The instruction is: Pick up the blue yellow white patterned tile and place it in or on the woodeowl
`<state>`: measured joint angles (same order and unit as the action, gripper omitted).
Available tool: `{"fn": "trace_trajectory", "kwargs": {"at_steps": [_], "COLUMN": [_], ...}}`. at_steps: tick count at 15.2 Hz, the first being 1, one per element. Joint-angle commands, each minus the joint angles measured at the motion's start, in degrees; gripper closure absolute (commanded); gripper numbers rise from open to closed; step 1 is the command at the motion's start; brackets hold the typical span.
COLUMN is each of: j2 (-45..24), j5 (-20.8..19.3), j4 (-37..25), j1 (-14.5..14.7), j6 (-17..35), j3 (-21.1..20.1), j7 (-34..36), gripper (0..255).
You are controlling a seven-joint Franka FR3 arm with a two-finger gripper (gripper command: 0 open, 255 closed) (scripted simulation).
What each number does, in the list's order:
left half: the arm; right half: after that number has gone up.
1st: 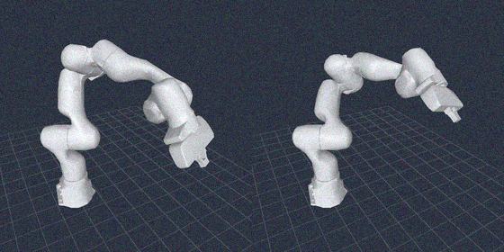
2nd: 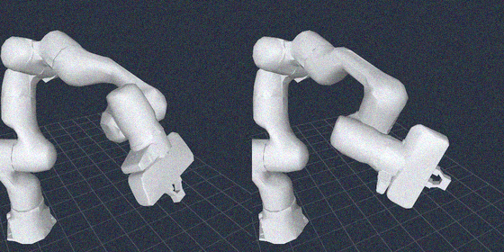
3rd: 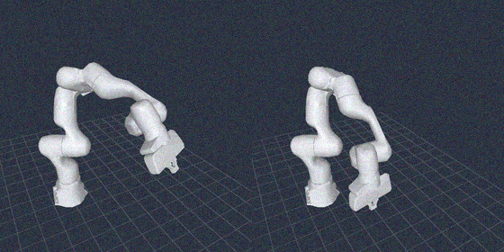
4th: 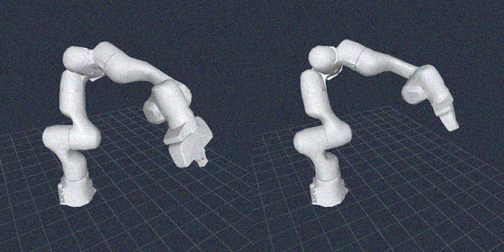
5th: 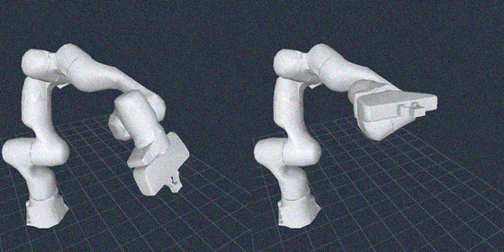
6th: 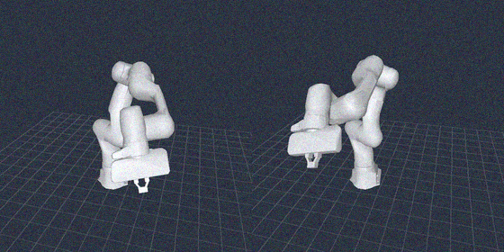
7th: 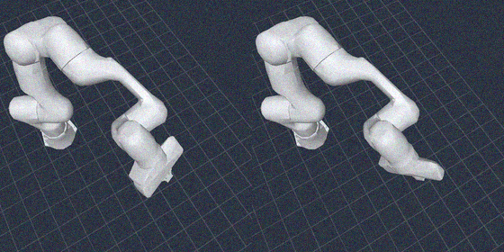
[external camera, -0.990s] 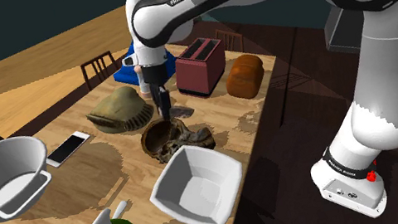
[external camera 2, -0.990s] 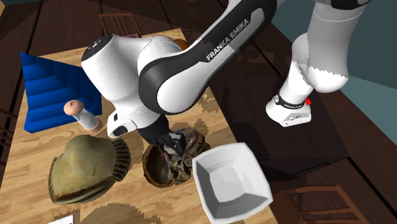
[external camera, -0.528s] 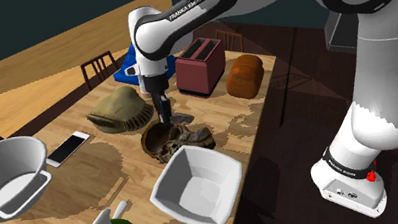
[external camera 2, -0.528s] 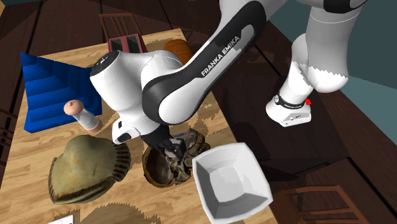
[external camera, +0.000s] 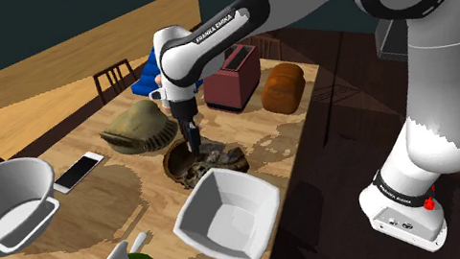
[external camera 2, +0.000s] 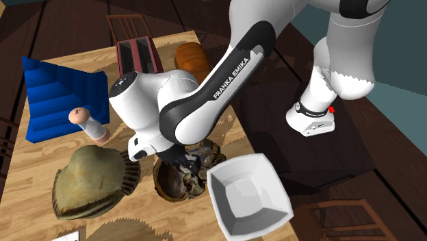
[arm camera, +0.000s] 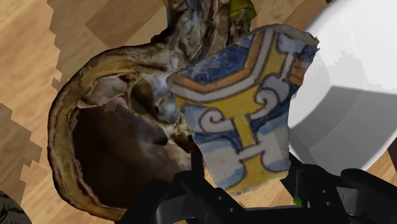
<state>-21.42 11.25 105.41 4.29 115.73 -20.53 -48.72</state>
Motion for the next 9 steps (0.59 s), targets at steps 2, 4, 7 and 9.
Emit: {"fn": "trace_trajectory", "kwargs": {"at_steps": [2, 4, 7, 9], "j2": [-0.4, -0.4, -0.4, -0.4], "j5": [-0.1, -0.1, -0.1, -0.1], "j4": [0.0, 0.0, 0.0, 0.0], "j1": [0.1, 0.1, 0.1, 0.1], "j6": [0.4, 0.4, 0.4, 0.4], "j3": [0.0, 0.0, 0.0, 0.0], "j7": [0.0, 0.0, 0.0, 0.0], "gripper": [255, 255, 255, 0]}}
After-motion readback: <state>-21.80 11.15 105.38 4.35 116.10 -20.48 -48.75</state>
